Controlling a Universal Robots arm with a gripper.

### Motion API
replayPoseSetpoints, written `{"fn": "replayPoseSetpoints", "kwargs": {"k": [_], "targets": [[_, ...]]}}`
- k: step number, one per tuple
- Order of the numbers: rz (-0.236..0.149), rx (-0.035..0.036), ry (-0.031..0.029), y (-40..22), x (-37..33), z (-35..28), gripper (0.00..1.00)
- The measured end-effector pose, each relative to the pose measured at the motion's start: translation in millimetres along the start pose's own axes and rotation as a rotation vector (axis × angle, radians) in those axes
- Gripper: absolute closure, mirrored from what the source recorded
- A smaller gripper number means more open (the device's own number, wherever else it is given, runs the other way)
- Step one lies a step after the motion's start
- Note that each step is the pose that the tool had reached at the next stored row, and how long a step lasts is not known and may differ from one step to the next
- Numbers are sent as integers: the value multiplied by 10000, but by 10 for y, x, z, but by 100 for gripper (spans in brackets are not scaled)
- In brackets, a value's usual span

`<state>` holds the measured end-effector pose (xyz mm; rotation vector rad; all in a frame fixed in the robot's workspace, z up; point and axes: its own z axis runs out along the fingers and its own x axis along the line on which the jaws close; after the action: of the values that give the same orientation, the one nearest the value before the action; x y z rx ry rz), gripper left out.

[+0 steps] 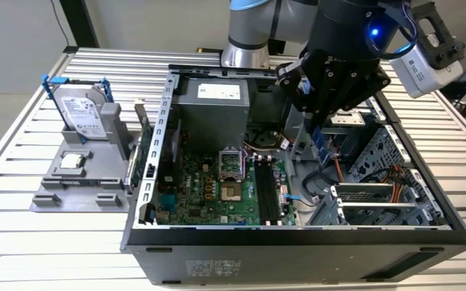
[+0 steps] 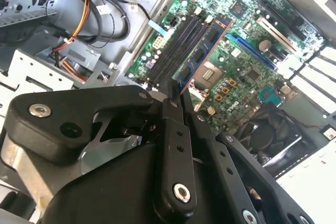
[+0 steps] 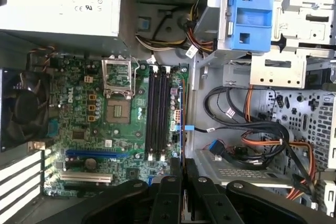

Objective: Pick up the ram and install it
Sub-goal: 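Pick up the ram and move it above insertion slot, then insert the ram into the slot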

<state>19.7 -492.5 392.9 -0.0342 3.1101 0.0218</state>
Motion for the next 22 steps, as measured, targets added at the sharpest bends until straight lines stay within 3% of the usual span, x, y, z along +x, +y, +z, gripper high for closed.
{"fn": "replayPoseSetpoints", "kwargs": {"k": [7,17,22], "targets": [[283,-10,11,10,2,64,100],[285,-14,13,40,6,238,100],[285,-11,19,42,7,253,100]]}}
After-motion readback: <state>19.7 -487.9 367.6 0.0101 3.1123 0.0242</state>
